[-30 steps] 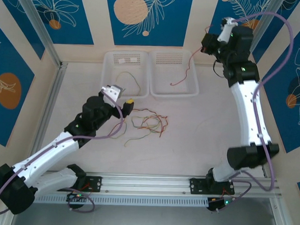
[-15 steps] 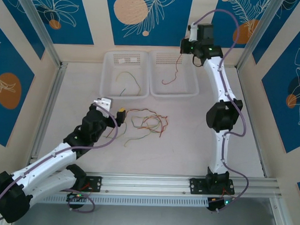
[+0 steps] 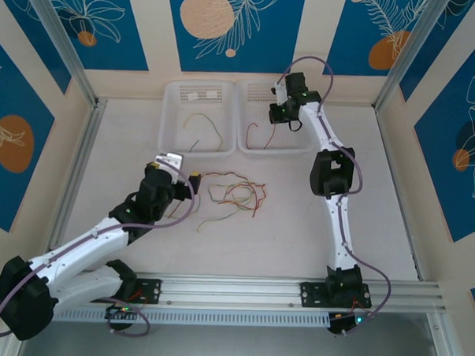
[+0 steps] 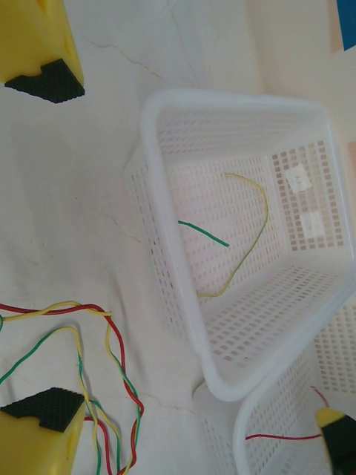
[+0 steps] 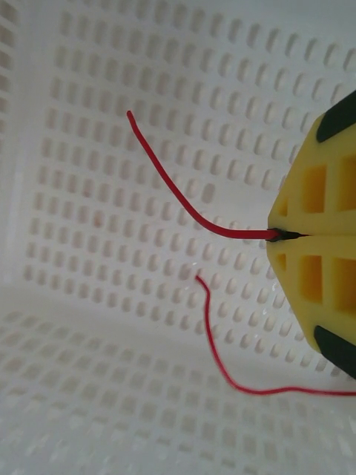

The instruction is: Untangle the cables

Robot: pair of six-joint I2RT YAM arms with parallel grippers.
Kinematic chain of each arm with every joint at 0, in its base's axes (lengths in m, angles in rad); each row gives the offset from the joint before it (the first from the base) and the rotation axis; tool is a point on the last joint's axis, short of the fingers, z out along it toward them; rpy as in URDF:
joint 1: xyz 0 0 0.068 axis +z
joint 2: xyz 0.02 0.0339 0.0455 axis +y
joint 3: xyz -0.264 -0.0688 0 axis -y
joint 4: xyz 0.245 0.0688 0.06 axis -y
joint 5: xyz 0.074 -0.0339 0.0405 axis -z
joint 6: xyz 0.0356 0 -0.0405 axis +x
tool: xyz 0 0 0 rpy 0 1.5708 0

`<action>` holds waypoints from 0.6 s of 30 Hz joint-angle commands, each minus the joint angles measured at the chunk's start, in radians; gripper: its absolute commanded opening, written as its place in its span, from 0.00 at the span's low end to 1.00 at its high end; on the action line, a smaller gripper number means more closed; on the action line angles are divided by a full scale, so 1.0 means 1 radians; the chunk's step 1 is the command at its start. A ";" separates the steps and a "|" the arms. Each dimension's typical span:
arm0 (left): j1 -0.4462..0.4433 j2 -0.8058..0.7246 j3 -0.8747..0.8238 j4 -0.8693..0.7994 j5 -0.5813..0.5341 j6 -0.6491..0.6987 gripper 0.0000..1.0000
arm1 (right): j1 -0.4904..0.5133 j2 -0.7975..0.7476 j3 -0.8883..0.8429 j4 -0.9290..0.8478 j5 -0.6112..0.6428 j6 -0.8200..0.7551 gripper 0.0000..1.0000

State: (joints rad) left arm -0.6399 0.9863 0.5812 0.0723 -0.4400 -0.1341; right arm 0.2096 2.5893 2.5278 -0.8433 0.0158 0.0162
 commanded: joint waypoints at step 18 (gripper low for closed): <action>0.005 0.147 0.131 0.010 -0.006 0.058 1.00 | 0.106 -0.238 0.089 -0.146 0.306 -0.128 0.99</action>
State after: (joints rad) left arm -0.6392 1.1202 0.6579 0.0673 -0.4461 -0.0975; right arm 0.2733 2.4664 2.5622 -0.9607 0.1940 -0.0414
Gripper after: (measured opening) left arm 0.999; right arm 0.991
